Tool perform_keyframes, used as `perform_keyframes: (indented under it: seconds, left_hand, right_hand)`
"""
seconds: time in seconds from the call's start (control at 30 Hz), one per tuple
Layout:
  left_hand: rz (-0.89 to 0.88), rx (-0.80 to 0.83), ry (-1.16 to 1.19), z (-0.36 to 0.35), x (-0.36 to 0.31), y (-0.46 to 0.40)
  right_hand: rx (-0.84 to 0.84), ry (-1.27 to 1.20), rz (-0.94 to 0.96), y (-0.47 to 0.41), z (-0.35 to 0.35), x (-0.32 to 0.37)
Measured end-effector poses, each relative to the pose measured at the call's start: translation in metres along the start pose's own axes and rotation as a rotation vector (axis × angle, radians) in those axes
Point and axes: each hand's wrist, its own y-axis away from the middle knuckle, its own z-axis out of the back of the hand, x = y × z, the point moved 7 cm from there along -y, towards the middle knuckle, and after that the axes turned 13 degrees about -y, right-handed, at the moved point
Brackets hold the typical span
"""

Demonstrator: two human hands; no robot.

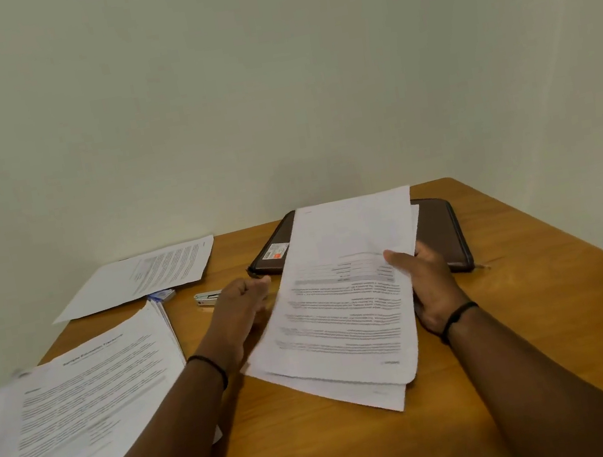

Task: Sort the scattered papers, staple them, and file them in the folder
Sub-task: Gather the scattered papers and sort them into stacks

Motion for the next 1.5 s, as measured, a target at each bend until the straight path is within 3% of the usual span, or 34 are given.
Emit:
perform_keyframes:
  seconds: [0.07, 0.13, 0.33, 0.5, 0.6, 0.7, 1.03, 1.13, 1.3, 1.4, 1.5]
  left_hand:
    - [-0.033, -0.016, -0.001, 0.0, -0.006, -0.004]
    - [-0.042, 0.084, 0.121, -0.007, -0.01, -0.005]
    - [0.202, 0.37, 0.477, -0.03, 0.011, -0.002]
    - [0.151, 0.347, 0.466, -0.036, 0.013, -0.006]
    - [0.101, 0.317, 0.45, -0.034, 0.015, -0.006]
    - [0.043, 0.269, 0.472, -0.03, 0.016, -0.005]
    - [0.016, 0.193, 0.517, -0.019, 0.022, -0.001]
    - [0.067, 0.196, 0.609, -0.021, 0.025, 0.003]
    - [0.103, 0.221, 0.753, -0.02, 0.019, 0.009]
    - [0.116, 0.209, 0.759, -0.017, 0.019, 0.01]
    - [0.08, 0.185, 0.642, -0.013, 0.02, 0.009]
  right_hand:
    - [0.069, -0.112, -0.086, -0.001, 0.0, 0.002]
    - [0.126, -0.14, -0.154, 0.001, -0.003, 0.001]
    - [0.131, -0.053, -0.163, -0.002, -0.009, -0.003]
    - [-0.075, 0.276, 0.092, -0.007, 0.006, 0.005]
    - [-0.136, 0.539, 0.293, -0.002, 0.004, 0.01]
    - [-0.177, 0.637, 0.4, 0.006, 0.004, 0.013]
    - [-0.162, 0.854, 0.446, 0.008, -0.03, 0.061]
    - [-0.197, 0.922, 0.572, 0.003, -0.052, 0.088]
    - [-0.084, 1.195, 0.861, -0.004, -0.107, 0.124]
    - [0.141, 1.298, 1.016, 0.006, -0.149, 0.125]
    - [0.385, 1.338, 1.049, 0.014, -0.182, 0.105]
